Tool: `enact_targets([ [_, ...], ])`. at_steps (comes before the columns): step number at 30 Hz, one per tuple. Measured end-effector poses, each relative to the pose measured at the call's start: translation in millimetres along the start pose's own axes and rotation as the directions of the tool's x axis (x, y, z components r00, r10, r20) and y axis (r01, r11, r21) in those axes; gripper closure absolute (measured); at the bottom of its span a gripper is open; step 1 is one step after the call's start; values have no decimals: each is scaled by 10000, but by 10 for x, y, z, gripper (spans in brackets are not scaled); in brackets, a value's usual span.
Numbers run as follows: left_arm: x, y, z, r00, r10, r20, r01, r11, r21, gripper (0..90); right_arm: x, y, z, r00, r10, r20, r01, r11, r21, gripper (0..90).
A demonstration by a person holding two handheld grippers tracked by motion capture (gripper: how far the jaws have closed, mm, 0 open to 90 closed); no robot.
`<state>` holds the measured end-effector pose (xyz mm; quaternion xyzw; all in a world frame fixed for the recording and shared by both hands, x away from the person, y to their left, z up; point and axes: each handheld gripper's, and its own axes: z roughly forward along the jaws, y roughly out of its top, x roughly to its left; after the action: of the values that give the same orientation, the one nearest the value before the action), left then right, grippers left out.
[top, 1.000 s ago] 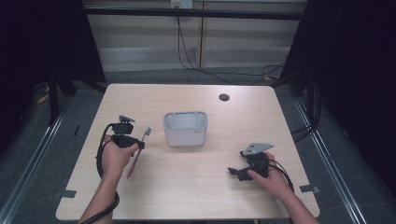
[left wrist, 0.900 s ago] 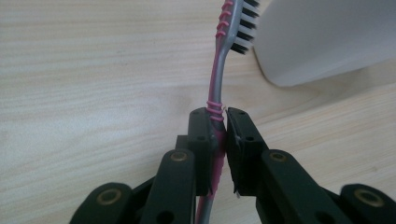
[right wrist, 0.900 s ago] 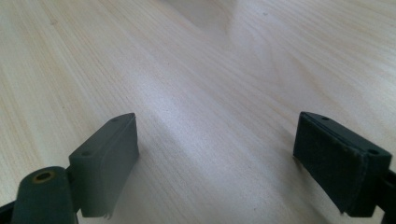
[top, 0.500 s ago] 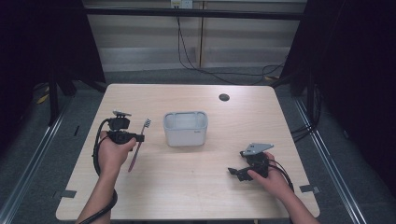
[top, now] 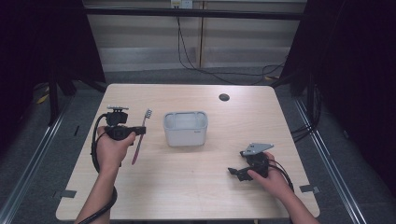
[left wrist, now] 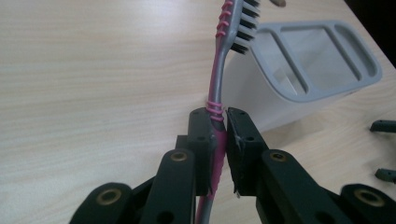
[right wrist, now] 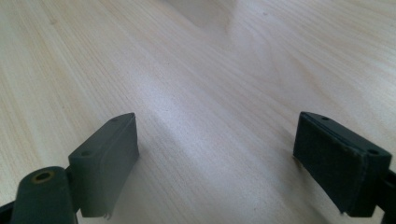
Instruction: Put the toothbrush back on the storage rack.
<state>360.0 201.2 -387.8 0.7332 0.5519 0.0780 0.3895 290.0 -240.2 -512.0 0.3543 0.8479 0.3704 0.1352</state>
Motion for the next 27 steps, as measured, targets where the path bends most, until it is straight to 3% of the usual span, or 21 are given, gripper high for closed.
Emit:
enact_targets([
  [16,-125,109,-136,9994,297,195,-268,9905,-1349,807,0,0,0,10000,0,2,0,10000,0,134],
  [27,-227,191,-153,9980,454,446,-370,9838,-1752,807,0,0,0,10000,0,4,0,10000,-1,133],
])
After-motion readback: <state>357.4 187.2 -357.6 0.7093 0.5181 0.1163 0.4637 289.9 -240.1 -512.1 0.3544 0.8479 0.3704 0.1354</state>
